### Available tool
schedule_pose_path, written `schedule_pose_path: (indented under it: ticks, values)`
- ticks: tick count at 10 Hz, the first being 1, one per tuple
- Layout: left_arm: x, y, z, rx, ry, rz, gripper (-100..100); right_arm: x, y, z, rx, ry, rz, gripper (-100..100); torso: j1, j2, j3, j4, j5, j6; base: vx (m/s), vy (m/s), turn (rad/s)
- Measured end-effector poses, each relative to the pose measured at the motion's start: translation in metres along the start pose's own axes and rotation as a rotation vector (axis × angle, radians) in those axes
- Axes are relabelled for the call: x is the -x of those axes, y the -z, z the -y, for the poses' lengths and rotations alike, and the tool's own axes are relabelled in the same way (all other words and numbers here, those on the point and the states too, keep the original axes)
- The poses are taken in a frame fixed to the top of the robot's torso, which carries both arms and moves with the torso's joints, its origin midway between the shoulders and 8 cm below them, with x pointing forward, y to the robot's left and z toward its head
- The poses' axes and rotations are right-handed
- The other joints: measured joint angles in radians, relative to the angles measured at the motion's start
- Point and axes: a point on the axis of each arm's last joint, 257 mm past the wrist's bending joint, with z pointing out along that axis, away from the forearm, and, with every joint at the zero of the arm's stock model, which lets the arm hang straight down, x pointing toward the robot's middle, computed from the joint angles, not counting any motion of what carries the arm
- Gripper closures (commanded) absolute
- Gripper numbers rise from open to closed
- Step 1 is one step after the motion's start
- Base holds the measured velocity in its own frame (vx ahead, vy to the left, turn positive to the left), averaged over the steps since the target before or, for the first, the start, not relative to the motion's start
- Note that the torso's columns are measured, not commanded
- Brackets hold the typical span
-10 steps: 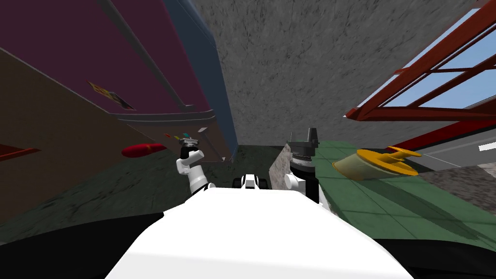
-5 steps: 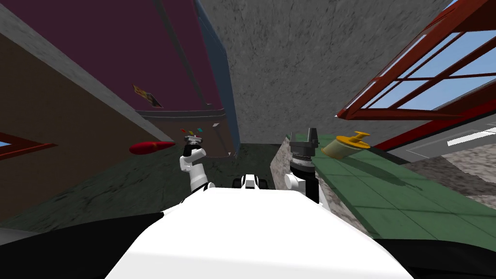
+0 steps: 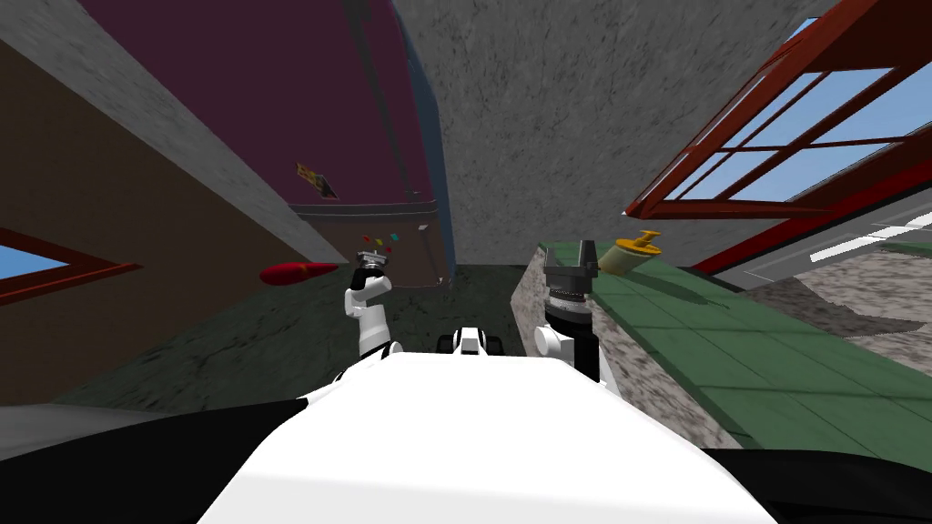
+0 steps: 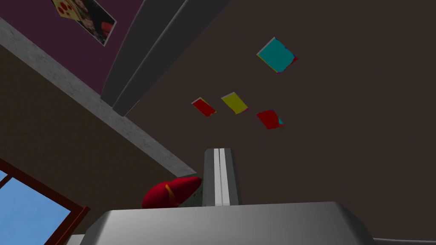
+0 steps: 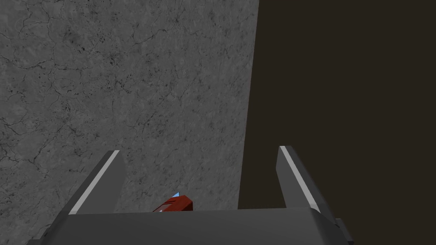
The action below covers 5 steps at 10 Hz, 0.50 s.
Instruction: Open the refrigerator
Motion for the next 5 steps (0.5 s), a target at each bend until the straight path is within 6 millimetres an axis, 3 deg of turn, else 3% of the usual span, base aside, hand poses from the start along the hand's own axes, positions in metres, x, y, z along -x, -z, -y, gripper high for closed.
schedule_pose_path:
  ticks: [5]
  values:
    - [-0.024,-0.006,-0.027,0.061,0.004,-0.051,100,0.0,0.0,0.0,0.0,0.0,0.0,0,-0.001,-0.001,0.0,0.0,0.0,0.0,-0.27,0.155,-0.02]
